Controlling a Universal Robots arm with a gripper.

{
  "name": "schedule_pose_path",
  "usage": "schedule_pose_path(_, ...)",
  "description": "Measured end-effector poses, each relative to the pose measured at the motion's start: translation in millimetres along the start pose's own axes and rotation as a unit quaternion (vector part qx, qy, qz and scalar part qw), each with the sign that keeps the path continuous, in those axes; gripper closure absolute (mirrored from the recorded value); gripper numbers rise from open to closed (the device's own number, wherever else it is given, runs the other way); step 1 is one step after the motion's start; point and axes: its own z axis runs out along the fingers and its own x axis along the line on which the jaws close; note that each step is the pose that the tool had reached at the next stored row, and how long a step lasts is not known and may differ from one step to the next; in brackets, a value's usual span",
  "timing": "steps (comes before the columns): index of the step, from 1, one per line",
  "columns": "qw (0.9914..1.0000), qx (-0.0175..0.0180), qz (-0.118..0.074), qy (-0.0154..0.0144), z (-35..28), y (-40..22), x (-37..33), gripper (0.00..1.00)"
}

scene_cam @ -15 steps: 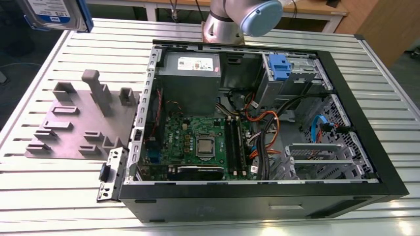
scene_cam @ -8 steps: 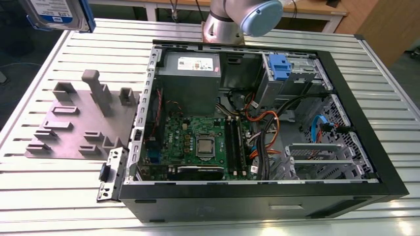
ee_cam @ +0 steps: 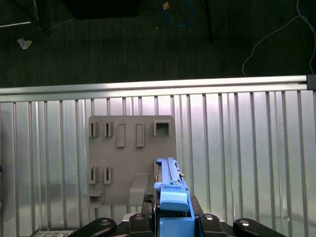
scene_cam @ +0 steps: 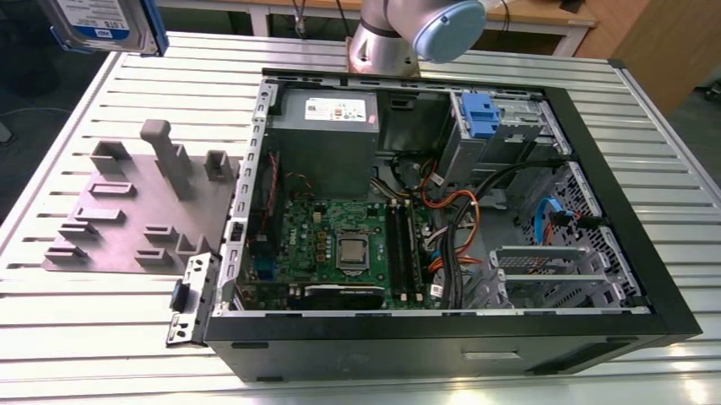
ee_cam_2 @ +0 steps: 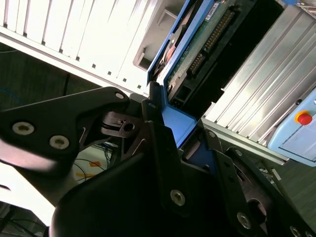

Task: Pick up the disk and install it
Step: 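Pick up the disk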

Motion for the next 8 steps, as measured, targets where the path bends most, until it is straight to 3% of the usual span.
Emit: schedule_pose_path(8, 1.0, 0.0, 0.0, 0.0, 0.0, -5.7, -0.3, 0.64)
